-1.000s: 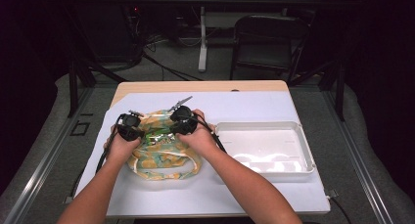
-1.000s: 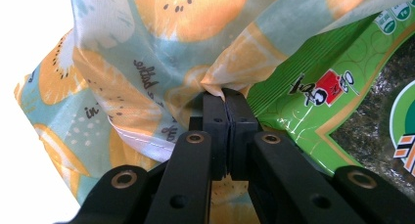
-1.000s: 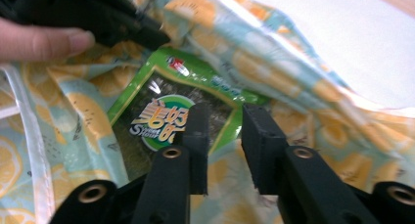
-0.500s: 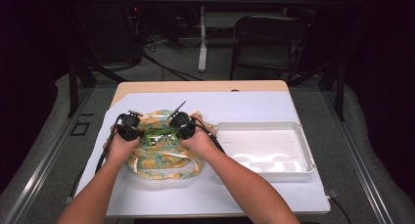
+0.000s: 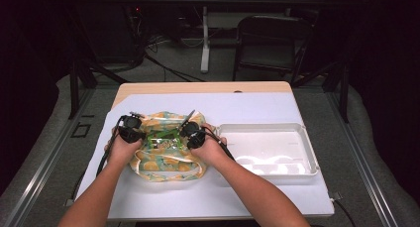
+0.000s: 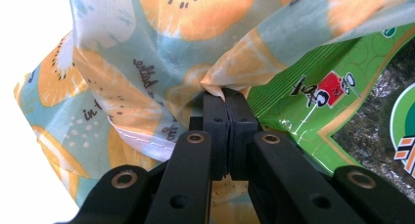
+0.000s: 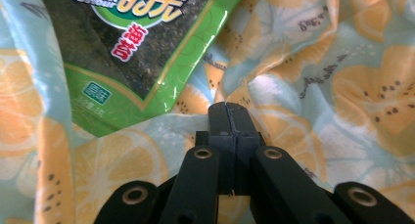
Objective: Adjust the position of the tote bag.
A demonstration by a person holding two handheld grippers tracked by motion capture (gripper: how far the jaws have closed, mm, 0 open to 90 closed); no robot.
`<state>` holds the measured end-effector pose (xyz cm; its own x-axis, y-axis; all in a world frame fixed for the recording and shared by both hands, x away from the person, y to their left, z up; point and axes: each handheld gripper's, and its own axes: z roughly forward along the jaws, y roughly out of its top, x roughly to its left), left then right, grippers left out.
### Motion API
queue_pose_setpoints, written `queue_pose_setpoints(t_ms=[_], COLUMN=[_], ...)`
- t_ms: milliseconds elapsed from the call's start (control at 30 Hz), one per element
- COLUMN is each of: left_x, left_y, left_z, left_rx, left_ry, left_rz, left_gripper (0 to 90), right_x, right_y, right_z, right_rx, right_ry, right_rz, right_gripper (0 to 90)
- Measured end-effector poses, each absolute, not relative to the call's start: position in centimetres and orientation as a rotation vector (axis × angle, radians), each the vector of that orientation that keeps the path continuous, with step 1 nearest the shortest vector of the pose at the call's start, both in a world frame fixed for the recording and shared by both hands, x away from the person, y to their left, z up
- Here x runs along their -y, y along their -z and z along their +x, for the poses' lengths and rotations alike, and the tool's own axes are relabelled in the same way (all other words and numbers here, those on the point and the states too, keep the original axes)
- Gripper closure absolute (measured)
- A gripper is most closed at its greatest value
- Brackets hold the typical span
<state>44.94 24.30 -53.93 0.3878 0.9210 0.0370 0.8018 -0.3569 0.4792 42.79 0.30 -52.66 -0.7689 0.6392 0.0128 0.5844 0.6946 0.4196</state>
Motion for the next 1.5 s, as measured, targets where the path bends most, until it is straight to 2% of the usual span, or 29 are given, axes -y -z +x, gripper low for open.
queue_pose_setpoints(t_ms=[367, 600, 833, 1000, 1267, 1500], left_x=[-24.3, -24.6, -25.0, -25.1, -24.6, -23.5], left_y=[53.9, 52.9, 50.9, 49.1, 47.2, 46.7], left_z=[44.9, 44.5, 43.3, 41.9, 39.6, 38.4], left_rx=[-1.486, -1.470, -1.435, -1.370, -1.272, -1.204], left_ry=[-0.429, -0.412, -0.447, -0.485, -0.484, -0.431], left_rz=[2.272, 2.231, 2.173, 2.111, 2.113, 2.147], left_gripper=[87.1, 73.7, 67.5, 67.5, 69.8, 81.1], right_x=[-0.3, -0.5, -0.4, -0.2, 0.3, 0.1], right_y=[53.1, 53.4, 53.3, 52.6, 50.6, 49.2], right_z=[43.0, 42.9, 42.9, 42.8, 42.2, 41.3], right_rx=[-2.761, -2.756, -2.758, -2.741, -2.756, -2.647], right_ry=[-0.618, -0.633, -0.636, -0.692, -0.796, -0.944], right_rz=[1.033, 1.052, 1.047, 1.055, 1.053, 1.021], right_gripper=[90.0, 90.0, 90.0, 87.8, 82.2, 81.5])
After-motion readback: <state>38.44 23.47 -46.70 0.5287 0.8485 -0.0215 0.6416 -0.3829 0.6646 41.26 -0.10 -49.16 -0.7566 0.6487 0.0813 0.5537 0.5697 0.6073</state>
